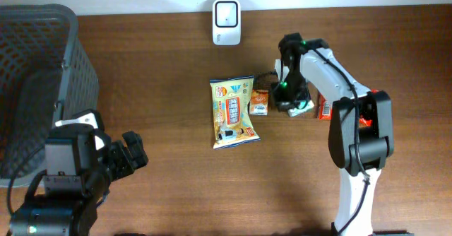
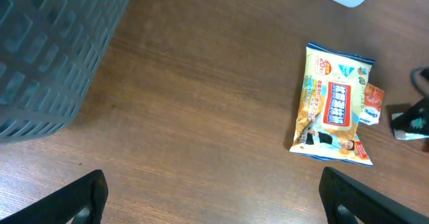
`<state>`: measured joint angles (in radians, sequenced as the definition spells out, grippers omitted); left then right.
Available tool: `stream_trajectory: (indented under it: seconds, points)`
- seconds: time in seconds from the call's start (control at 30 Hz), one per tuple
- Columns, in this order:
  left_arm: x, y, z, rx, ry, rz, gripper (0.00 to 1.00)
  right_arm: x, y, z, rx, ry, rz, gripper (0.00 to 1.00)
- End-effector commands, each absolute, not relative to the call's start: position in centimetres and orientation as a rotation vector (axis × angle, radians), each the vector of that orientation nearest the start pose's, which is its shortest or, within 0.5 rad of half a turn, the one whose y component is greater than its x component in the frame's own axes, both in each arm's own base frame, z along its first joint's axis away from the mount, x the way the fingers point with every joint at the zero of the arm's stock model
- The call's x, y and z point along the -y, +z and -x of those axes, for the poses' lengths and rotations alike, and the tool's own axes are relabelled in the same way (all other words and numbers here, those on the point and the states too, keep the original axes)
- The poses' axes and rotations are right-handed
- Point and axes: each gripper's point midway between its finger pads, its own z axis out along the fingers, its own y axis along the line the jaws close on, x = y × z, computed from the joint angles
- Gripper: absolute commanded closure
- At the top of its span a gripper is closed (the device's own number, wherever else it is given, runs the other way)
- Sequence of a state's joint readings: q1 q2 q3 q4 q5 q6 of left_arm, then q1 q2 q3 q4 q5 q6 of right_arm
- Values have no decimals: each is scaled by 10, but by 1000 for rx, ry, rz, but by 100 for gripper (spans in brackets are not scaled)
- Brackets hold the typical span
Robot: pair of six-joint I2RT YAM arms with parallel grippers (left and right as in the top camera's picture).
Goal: Scan the item barcode
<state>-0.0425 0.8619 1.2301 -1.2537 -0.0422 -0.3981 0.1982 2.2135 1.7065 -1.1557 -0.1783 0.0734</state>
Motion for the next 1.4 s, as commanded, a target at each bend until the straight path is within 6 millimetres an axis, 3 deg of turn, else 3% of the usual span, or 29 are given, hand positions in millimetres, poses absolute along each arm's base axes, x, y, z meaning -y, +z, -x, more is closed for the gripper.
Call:
stream_trajectory:
  seconds: [0.0,0.03,0.17,0.23,0.37,0.47,0.6,0.67,0.77,0.8,0.9,1.03,1.2,1.3,1.37]
  points:
    - [-1,270,-210,-2408,-138,473,1,-95,-1,-373,-3281,141,151,96]
    - [-1,270,-210,-2408,-138,473,1,-80,-1,-374,-3281,-10,111,96]
    - [-1,270,-210,-2408,-138,473,1,-61,20,-383,-3257,-202,116,96]
    - [-1,270,-210,-2408,-138,473,1,-50,35,-394,-3212,-314,27,96]
    - [-1,270,-210,-2408,-138,473,1,-56,49,-401,-3192,-271,-27,96]
    - [-1,270,-210,-2408,-138,473,1,-77,45,-400,-3215,-80,-34,89]
    - [-1,270,-210,-2408,-138,473,1,-84,34,-412,-3165,-15,-37,86]
    - [-1,270,-210,-2408,-138,473,1,-81,25,-414,-3147,-36,-40,85]
    - [-1,270,-210,-2408,-138,473,1,-57,17,-411,-3115,-247,-192,84]
    - [-1,270,-210,-2408,-138,473,1,-55,15,-410,-3114,-272,-190,75]
    - [-1,270,-210,-2408,-138,473,1,-54,15,-409,-3118,-273,-190,68]
    - [-1,270,-210,-2408,-138,473,1,-54,16,-403,-3143,-285,-184,69]
    - [-1,270,-210,-2408,-138,473,1,-54,40,-404,-3156,-295,-182,69]
    - [-1,270,-210,-2408,-138,473,1,-40,62,-415,-3095,-422,-179,65]
    - [-1,270,-210,-2408,-138,473,1,-32,65,-419,-3071,-471,-189,60]
